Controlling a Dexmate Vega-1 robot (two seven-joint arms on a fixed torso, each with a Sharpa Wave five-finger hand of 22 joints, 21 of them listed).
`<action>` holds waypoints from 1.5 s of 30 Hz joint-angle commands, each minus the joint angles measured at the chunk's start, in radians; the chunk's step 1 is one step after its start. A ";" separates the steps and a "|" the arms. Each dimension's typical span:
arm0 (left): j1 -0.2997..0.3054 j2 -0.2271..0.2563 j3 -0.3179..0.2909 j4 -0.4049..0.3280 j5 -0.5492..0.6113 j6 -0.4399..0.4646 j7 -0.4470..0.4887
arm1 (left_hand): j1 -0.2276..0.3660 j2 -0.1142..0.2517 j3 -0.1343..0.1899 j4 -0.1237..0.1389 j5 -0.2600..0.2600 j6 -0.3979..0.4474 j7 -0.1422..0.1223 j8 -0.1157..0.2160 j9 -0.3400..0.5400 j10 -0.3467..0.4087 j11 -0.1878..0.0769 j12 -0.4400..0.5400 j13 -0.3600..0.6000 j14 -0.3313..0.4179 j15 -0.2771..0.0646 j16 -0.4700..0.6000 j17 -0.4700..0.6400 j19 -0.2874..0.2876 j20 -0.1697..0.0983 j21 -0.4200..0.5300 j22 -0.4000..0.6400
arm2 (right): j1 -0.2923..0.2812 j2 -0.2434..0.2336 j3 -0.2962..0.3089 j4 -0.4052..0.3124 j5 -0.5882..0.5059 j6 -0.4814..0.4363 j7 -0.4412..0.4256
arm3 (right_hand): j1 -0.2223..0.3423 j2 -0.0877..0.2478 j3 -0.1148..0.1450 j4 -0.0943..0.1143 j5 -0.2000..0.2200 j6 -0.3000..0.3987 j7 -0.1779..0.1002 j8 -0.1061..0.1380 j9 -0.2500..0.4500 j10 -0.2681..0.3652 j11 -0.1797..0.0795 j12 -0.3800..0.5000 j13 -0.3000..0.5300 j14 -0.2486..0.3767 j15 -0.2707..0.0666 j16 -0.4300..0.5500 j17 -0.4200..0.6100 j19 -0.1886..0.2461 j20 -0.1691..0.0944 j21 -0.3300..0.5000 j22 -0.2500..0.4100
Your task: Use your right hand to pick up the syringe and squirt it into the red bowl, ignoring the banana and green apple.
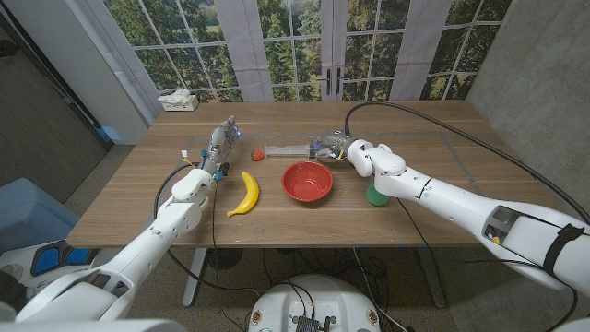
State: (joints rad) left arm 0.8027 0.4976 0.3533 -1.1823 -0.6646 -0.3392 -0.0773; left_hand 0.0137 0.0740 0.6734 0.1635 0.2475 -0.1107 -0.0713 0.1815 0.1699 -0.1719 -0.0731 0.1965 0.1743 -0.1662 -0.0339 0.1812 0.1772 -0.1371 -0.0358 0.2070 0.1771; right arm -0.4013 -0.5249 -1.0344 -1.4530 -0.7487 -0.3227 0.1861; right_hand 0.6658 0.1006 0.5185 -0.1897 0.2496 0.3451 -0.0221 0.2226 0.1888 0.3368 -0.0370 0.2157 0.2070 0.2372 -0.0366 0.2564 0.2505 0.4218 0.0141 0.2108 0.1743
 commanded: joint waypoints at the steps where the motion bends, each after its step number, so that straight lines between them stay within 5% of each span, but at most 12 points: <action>1: 0.005 0.006 -0.002 -0.012 0.002 0.006 0.008 | 0.003 0.092 0.001 -0.002 0.001 0.007 -0.001 -0.001 0.001 -0.043 0.008 -0.001 0.003 -0.113 -0.086 0.000 0.000 0.007 -0.112 -0.004 0.001 | 0.020 0.015 -0.041 0.033 -0.051 -0.010 -0.009 | 0.060 0.003 0.017 -0.003 0.013 0.025 -0.011 0.006 0.001 0.042 -0.003 0.017 0.007 0.043 -0.044 0.023 0.006 0.026 0.003 0.008 0.004; 5: 0.010 0.010 -0.003 -0.024 0.004 0.009 0.014 | 0.003 0.092 0.000 -0.002 0.001 0.007 -0.001 -0.001 0.001 -0.043 0.007 -0.001 0.003 -0.113 -0.086 0.000 0.000 0.007 -0.112 -0.004 0.001 | 0.013 0.015 -0.052 0.031 -0.089 -0.024 -0.044 | 0.123 0.006 0.008 0.006 0.016 0.098 -0.020 0.024 0.001 0.116 -0.012 0.040 0.019 0.124 -0.087 0.078 0.034 0.067 -0.017 0.020 0.007; 9: 0.016 0.012 -0.005 -0.032 0.001 0.011 0.017 | 0.003 0.091 0.000 -0.002 0.001 0.007 0.000 -0.001 0.001 -0.044 0.006 -0.002 0.003 -0.113 -0.087 0.000 0.000 0.007 -0.112 -0.004 0.001 | -0.002 0.013 -0.056 0.032 -0.119 -0.022 -0.107 | 0.219 0.024 -0.021 0.006 0.014 0.295 -0.049 0.080 0.005 0.244 -0.039 0.088 0.049 0.208 -0.138 0.170 0.102 0.106 -0.047 0.034 0.012; 11: 0.017 0.013 -0.005 -0.035 0.001 0.012 0.017 | 0.002 0.091 -0.001 -0.002 0.001 0.007 -0.001 -0.001 0.001 -0.044 0.007 -0.002 0.003 -0.113 -0.087 0.000 0.000 0.008 -0.112 -0.004 0.001 | -0.015 0.008 -0.047 0.037 -0.117 0.002 -0.167 | 0.296 0.043 -0.040 0.006 0.004 0.389 -0.070 0.106 0.008 0.336 -0.073 0.130 0.079 0.255 -0.173 0.241 0.162 0.137 -0.073 0.051 0.017; 15: 0.018 0.014 -0.005 -0.037 0.000 0.014 0.016 | 0.002 0.091 -0.001 -0.003 0.001 0.007 -0.001 -0.001 0.001 -0.044 0.006 -0.002 0.003 -0.113 -0.087 0.000 0.000 0.008 -0.113 -0.004 0.001 | -0.026 0.007 -0.035 0.052 -0.118 0.024 -0.233 | 0.379 0.066 -0.066 0.013 -0.023 0.554 -0.092 0.168 0.020 0.494 -0.094 0.208 0.134 0.390 -0.190 0.363 0.256 0.187 -0.113 0.091 0.027; 23: 0.018 0.015 -0.005 -0.039 0.002 0.012 0.018 | 0.003 0.091 -0.001 -0.003 0.000 0.007 -0.001 -0.001 0.001 -0.044 0.005 -0.002 0.003 -0.113 -0.088 0.000 0.000 0.008 -0.112 -0.004 0.001 | -0.049 -0.008 -0.012 0.060 -0.120 0.073 -0.351 | 0.460 0.058 -0.073 0.009 -0.060 0.615 -0.106 0.197 0.024 0.585 -0.137 0.263 0.186 0.467 -0.196 0.409 0.309 0.225 -0.137 0.132 0.036; 33: 0.015 0.015 -0.004 -0.034 0.004 0.010 0.016 | 0.004 0.091 -0.001 -0.005 0.000 0.007 -0.002 -0.002 0.001 -0.044 0.006 -0.002 0.003 -0.114 -0.087 -0.001 -0.001 0.008 -0.112 -0.004 0.001 | -0.078 -0.013 0.027 0.066 -0.102 0.119 -0.479 | 0.504 0.029 -0.086 0.009 -0.073 0.667 -0.141 0.209 0.015 0.616 -0.147 0.277 0.205 0.509 -0.202 0.403 0.318 0.234 -0.159 0.158 0.041; 45: 0.018 0.020 -0.004 -0.047 0.012 0.009 0.023 | 0.006 0.091 0.000 -0.008 0.000 0.006 -0.003 -0.002 0.001 -0.045 0.004 -0.003 0.003 -0.114 -0.087 -0.002 -0.002 0.008 -0.112 -0.005 0.001 | -0.107 -0.005 0.062 0.079 -0.066 0.149 -0.577 | 0.516 0.027 -0.100 0.025 -0.067 0.677 -0.151 0.203 0.009 0.628 -0.151 0.274 0.208 0.532 -0.201 0.377 0.315 0.246 -0.197 0.185 0.047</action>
State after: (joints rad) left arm 0.8187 0.5125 0.3492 -1.2181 -0.6597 -0.3281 -0.0603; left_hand 0.0137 0.0740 0.6693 0.1594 0.2475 -0.1088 -0.0733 0.1814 0.1698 -0.1719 -0.0731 0.1965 0.1743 -0.1662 -0.0339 0.1812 0.1720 -0.1371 -0.0358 0.2027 0.1772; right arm -0.4810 -0.5346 -1.0048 -1.3860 -0.8435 -0.2051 -0.2868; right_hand 1.0196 -0.0181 0.4223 -0.1706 0.1742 0.7776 0.0530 0.4236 0.1965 0.8256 -0.0554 0.4885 0.4115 0.7562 -0.0763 0.6406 0.5663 0.6556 -0.0626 0.3833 0.2165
